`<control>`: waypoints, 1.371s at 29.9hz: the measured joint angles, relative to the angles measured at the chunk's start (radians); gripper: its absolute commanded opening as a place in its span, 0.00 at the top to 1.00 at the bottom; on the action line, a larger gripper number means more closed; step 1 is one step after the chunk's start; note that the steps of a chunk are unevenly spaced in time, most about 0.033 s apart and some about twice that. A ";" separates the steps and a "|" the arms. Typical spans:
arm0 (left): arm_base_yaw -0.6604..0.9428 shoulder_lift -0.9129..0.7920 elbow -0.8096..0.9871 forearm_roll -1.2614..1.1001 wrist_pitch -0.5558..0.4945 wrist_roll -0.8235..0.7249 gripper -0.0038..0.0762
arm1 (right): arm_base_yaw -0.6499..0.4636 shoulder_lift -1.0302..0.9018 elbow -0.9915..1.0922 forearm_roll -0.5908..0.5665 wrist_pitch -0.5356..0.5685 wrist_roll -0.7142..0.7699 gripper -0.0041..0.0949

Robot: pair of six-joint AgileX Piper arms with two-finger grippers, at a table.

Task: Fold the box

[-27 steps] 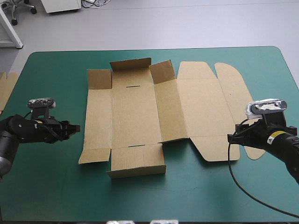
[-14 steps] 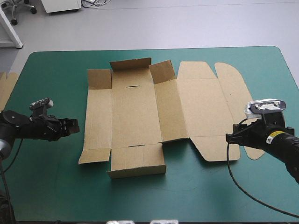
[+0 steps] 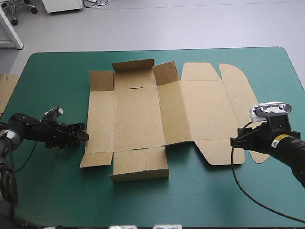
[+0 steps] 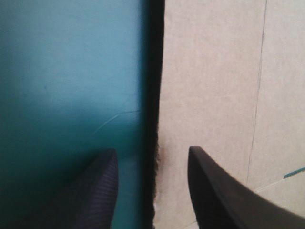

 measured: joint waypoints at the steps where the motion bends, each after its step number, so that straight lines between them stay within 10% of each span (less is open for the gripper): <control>1: 0.000 0.014 -0.001 -0.015 0.009 0.011 0.53 | 0.000 0.000 0.000 0.000 0.000 0.000 0.43; 20: 0.005 0.111 -0.011 -0.343 0.196 0.262 0.53 | 0.000 0.000 0.000 0.000 0.003 0.000 0.44; 35: -0.095 0.111 -0.011 -0.364 0.032 0.267 0.53 | 0.000 0.000 0.000 0.000 -0.001 0.000 0.44; 41: -0.103 0.111 -0.011 -0.382 -0.034 0.267 0.88 | 0.000 0.000 0.000 0.000 -0.002 0.000 0.45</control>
